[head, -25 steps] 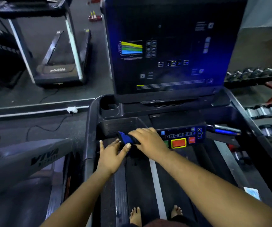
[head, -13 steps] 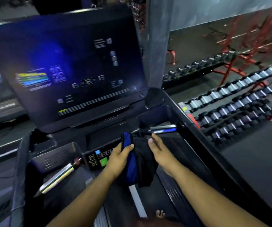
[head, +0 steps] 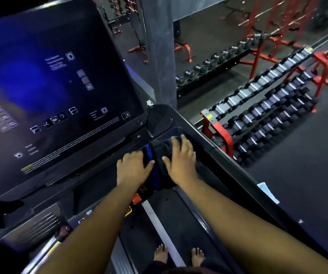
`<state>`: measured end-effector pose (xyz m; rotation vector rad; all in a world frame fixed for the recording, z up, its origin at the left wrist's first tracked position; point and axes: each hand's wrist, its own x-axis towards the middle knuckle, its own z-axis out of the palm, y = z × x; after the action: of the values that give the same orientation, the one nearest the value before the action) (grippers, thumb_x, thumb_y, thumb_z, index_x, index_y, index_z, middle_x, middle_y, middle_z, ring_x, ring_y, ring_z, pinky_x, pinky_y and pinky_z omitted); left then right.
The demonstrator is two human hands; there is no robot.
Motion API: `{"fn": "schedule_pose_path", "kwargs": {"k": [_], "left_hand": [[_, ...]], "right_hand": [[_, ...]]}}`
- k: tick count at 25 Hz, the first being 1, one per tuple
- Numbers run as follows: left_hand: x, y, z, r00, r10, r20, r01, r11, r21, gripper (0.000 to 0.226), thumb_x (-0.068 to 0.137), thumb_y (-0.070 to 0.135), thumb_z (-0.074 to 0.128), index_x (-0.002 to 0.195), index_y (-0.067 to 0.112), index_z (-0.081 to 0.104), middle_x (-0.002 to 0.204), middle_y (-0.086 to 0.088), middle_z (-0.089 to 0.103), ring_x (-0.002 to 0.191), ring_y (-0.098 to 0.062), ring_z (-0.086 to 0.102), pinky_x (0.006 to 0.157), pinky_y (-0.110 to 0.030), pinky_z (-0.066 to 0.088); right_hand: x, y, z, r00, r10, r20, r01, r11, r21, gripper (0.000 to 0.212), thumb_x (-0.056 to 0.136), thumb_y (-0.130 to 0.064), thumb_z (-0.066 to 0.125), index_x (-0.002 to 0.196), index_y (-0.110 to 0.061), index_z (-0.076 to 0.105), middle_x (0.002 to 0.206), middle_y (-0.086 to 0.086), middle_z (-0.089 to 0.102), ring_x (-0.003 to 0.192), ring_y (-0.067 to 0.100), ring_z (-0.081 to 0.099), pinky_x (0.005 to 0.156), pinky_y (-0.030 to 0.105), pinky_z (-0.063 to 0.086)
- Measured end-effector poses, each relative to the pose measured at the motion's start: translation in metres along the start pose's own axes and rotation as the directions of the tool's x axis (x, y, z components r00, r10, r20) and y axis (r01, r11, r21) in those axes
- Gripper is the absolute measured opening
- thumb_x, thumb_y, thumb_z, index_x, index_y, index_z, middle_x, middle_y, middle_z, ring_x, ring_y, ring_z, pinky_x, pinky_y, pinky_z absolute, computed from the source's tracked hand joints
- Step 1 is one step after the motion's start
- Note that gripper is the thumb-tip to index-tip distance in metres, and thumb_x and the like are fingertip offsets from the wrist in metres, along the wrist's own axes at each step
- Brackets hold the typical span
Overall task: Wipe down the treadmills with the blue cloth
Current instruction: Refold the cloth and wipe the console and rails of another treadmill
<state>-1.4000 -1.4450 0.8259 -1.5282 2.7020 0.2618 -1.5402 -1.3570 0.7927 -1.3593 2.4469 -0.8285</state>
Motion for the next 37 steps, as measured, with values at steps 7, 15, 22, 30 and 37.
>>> {"fn": "schedule_pose_path", "kwargs": {"k": [7,15,22,30,37], "left_hand": [[0.028,-0.044,0.038,0.934,0.271,0.234,-0.234,0.957,-0.173,0.057,0.105,0.043,0.022,0.158,0.031,0.006,0.166,0.011,-0.005,0.151,-0.005,-0.011,0.119,-0.059,-0.006],[0.032,-0.041,0.039,0.939,0.262,0.224,-0.239,0.963,-0.123,0.062,0.102,0.032,0.027,0.158,0.025,0.002,0.167,0.004,-0.004,0.152,-0.010,-0.013,0.120,-0.060,-0.003],[0.037,-0.040,0.040,0.921,0.268,0.282,-0.212,0.953,-0.216,0.061,0.102,0.032,0.028,0.158,0.027,0.003,0.167,0.004,-0.005,0.152,-0.010,-0.011,0.119,-0.061,-0.005],[0.037,-0.040,0.043,0.926,0.288,0.246,-0.239,0.948,-0.209,0.060,0.103,0.034,0.028,0.158,0.024,0.008,0.167,0.004,-0.001,0.153,-0.012,-0.007,0.117,-0.063,-0.004],[0.036,-0.041,0.041,0.924,0.314,0.218,-0.270,0.940,-0.209,0.060,0.103,0.043,0.027,0.158,0.021,0.014,0.167,0.001,-0.001,0.153,-0.014,-0.006,0.117,-0.066,-0.005]], "right_hand": [[0.027,0.007,0.049,0.918,-0.331,0.218,0.383,0.882,-0.273,0.041,0.096,-0.053,0.038,0.101,-0.024,0.066,0.097,0.000,0.070,0.095,0.024,0.065,0.092,0.047,0.042],[-0.007,0.048,0.072,0.982,-0.184,0.044,0.189,0.941,-0.281,0.058,0.098,-0.061,0.029,0.133,-0.026,0.058,0.140,0.005,0.055,0.137,0.027,0.043,0.116,0.065,0.016],[-0.001,0.006,0.079,0.982,0.182,-0.047,-0.184,0.982,-0.034,0.054,0.093,-0.054,0.028,0.129,-0.031,0.061,0.150,-0.004,0.045,0.151,0.020,0.017,0.117,0.060,-0.012],[0.023,-0.011,0.099,0.552,0.824,-0.124,-0.446,0.418,0.791,0.074,0.098,-0.033,0.056,0.158,-0.023,0.014,0.167,0.010,-0.001,0.153,0.029,0.007,0.120,0.040,0.019],[-0.004,-0.024,0.085,0.529,0.839,0.126,-0.627,0.286,0.725,0.044,0.099,-0.036,0.057,0.124,-0.002,0.046,0.128,0.021,0.059,0.117,0.036,0.058,0.095,0.036,0.044]]}}
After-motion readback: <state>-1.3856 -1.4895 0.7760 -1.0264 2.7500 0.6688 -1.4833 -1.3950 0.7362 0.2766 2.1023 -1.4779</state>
